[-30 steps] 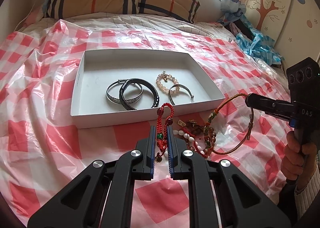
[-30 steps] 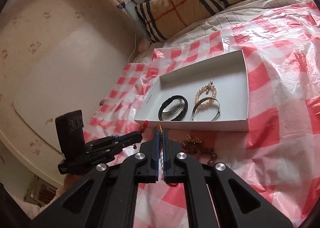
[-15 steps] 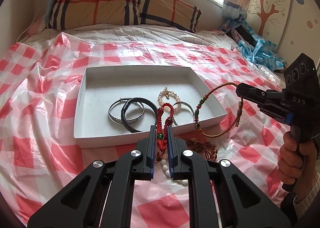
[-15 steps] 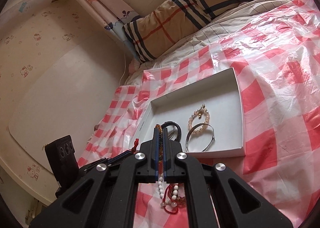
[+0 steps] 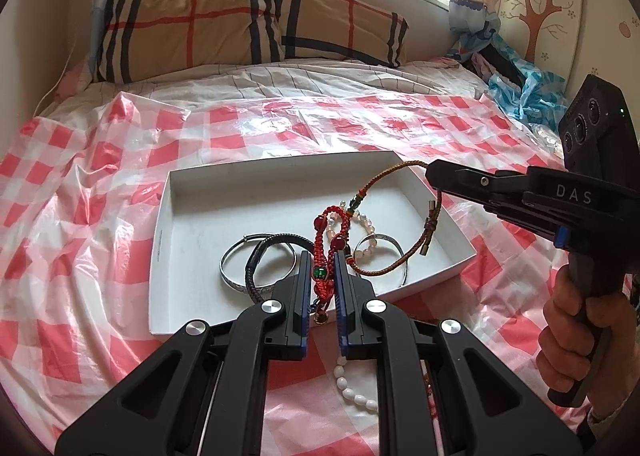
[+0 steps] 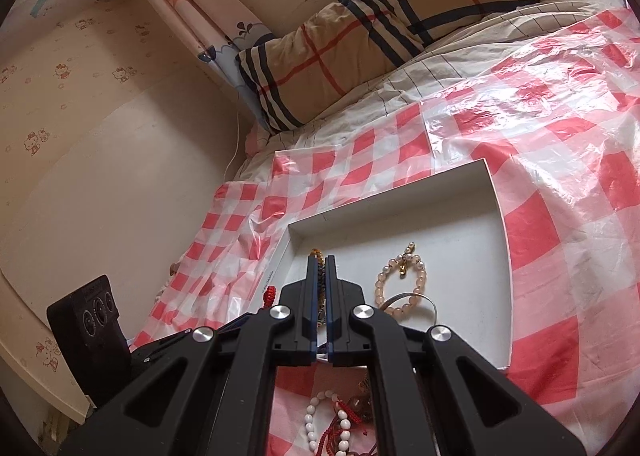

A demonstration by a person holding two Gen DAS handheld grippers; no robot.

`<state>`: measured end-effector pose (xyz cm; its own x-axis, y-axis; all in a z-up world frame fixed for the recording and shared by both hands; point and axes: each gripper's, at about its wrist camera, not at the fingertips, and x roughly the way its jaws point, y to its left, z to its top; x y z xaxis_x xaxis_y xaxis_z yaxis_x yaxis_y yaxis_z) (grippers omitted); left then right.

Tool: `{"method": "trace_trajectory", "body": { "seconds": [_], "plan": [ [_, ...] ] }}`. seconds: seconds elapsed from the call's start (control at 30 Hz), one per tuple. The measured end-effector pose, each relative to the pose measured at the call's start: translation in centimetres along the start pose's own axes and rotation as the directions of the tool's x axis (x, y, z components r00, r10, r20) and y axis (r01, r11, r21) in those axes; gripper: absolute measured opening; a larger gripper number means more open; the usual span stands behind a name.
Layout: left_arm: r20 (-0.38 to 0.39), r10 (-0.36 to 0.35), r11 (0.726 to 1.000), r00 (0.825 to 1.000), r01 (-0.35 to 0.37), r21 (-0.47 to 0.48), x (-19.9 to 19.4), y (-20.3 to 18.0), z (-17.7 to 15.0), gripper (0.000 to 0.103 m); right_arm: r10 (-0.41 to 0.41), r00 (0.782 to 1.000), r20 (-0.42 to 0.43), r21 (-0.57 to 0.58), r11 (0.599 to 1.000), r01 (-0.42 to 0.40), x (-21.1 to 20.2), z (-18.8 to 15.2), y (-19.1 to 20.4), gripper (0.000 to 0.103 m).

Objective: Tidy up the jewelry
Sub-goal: 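Carry both bracelets over the box and open both tools to drop them in, then withdraw both open tools from the box toward the remaining pile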

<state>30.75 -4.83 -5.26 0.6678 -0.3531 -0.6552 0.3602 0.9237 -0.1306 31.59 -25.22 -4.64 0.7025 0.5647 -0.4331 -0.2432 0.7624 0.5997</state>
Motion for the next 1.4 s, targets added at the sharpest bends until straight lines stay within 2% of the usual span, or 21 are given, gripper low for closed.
{"method": "trace_trajectory", "body": {
  "seconds": [0.33,0.63,0.77,0.83,0.87,0.93,0.97,1.03,1.1,1.4],
  "plan": [
    [-0.004,0.018,1.000,1.000,-0.018,0.020,0.9,-0.7,0.0,0.010,-0.033,0.999,0.009,0.007,0.999,0.033,0.2,-0.2,-0.6,0.004],
    [-0.015,0.030,1.000,0.999,-0.030,-0.001,2.4,-0.4,-0.1,0.010,-0.053,0.999,0.009,0.032,0.998,0.053,0.5,-0.2,-1.6,0.004],
    [-0.025,0.044,0.999,0.999,-0.044,-0.018,3.1,0.0,-0.2,0.010,-0.079,0.997,-0.026,0.028,0.996,0.080,1.3,-0.5,-1.8,0.004],
    [-0.046,0.053,0.998,0.998,-0.055,-0.030,3.6,0.3,-0.4,0.011,-0.133,0.988,-0.075,0.012,0.991,0.134,2.2,-0.8,-1.9,0.005],
    [-0.058,0.055,0.998,0.997,-0.057,-0.033,3.9,0.4,-0.5,0.011,-0.166,0.982,-0.095,0.004,0.986,0.167,2.6,-1.0,-2.1,0.008],
    [-0.069,0.070,0.997,0.995,-0.073,-0.030,4.0,0.5,-0.6,0.020,-0.184,0.977,-0.112,0.000,0.983,0.185,2.9,-1.3,-2.4,0.035],
    [-0.069,0.074,0.997,0.995,-0.076,-0.029,4.0,0.6,-0.6,0.023,-0.189,0.976,-0.108,0.001,0.982,0.190,2.8,-1.4,-2.4,0.039],
    [-0.058,0.081,0.996,0.995,-0.083,-0.029,3.8,0.7,-0.6,0.036,-0.190,0.977,-0.102,-0.002,0.982,0.191,2.6,-1.3,-2.5,0.039],
    [-0.053,0.089,0.995,0.995,-0.091,-0.032,3.6,0.9,-0.6,0.041,-0.198,0.976,-0.094,-0.002,0.980,0.199,2.4,-1.3,-2.6,0.039],
    [-0.055,0.113,0.993,0.992,-0.114,-0.018,1.4,1.0,-0.8,0.046,-0.230,0.971,-0.072,0.009,0.973,0.231,1.0,-0.5,-3.1,0.044]
  ]
}}
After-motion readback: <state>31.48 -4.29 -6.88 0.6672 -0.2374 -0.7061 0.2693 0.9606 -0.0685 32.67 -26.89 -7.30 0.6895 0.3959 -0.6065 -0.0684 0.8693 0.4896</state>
